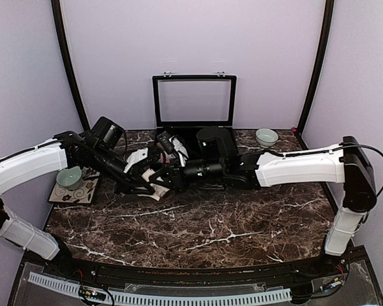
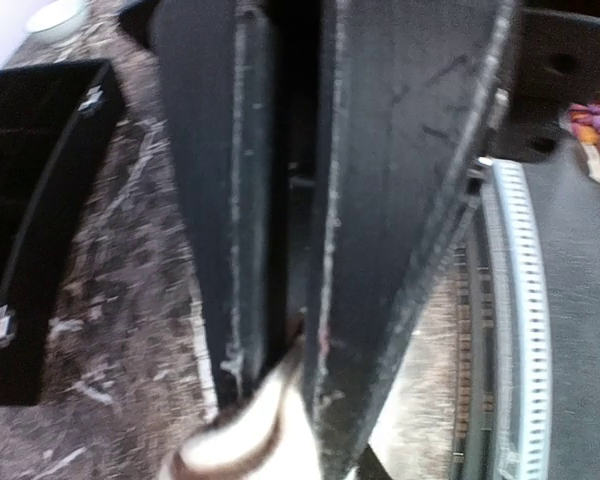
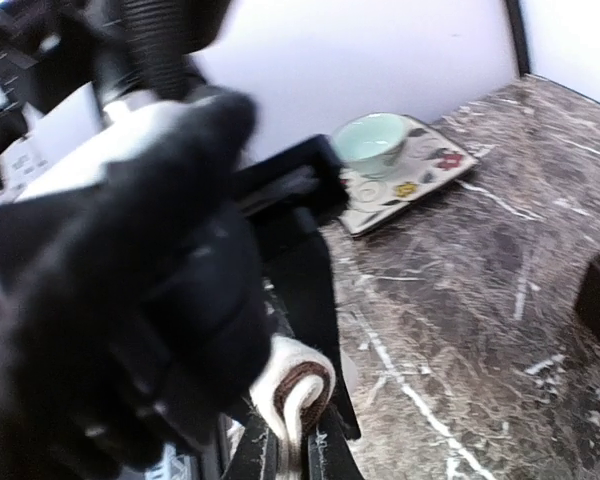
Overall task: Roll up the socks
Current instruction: Roll the sock at the center of the board.
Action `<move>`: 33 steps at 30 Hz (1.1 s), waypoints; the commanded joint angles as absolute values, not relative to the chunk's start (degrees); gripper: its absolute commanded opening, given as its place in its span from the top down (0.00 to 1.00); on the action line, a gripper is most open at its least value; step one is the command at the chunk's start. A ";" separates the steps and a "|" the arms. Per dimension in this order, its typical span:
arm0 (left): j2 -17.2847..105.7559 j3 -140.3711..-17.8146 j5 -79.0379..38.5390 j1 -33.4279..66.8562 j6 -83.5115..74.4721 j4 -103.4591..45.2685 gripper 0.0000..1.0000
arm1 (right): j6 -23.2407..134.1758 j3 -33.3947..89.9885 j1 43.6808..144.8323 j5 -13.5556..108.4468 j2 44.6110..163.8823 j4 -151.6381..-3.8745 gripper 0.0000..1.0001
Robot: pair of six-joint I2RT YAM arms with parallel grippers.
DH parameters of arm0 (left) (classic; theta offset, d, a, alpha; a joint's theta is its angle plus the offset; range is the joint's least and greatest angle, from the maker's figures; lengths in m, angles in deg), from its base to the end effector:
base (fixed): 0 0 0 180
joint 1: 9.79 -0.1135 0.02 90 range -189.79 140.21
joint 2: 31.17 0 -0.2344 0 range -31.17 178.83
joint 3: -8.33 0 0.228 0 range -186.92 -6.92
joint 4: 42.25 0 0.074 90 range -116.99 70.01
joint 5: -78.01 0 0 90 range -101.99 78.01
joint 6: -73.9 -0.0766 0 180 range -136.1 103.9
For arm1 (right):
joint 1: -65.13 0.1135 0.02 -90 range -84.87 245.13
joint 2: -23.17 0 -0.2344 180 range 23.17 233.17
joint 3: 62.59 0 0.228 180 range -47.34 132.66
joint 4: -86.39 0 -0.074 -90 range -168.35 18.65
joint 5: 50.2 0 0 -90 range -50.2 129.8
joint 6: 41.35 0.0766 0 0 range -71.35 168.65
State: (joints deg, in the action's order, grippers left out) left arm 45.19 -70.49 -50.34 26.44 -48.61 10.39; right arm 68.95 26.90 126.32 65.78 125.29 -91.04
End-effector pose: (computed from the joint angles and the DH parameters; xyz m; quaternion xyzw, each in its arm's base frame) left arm 0.1965 -0.2029 0.2481 0.5937 0.6699 -0.3191 0.3115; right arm 0.1776 0.3926 0.2554 -0.3983 0.6776 0.5216 0.3318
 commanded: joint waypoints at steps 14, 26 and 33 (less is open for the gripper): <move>42.12 -66.78 -39.00 26.69 -49.63 2.57 0.66 | 77.12 35.89 131.18 44.08 130.07 -90.44 1.00; 41.08 -65.82 -33.96 26.69 -49.19 0.70 1.00 | 76.30 35.00 131.31 43.84 129.41 -88.87 0.80; 42.59 -71.27 -68.20 26.54 -54.95 16.60 1.00 | 60.22 26.90 129.92 57.71 121.86 -91.86 0.58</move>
State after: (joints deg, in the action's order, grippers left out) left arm 42.89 -67.00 -45.81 26.09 -50.60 7.09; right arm 70.43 30.68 130.41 48.16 127.57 -88.53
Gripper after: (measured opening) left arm 0.101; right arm 0.410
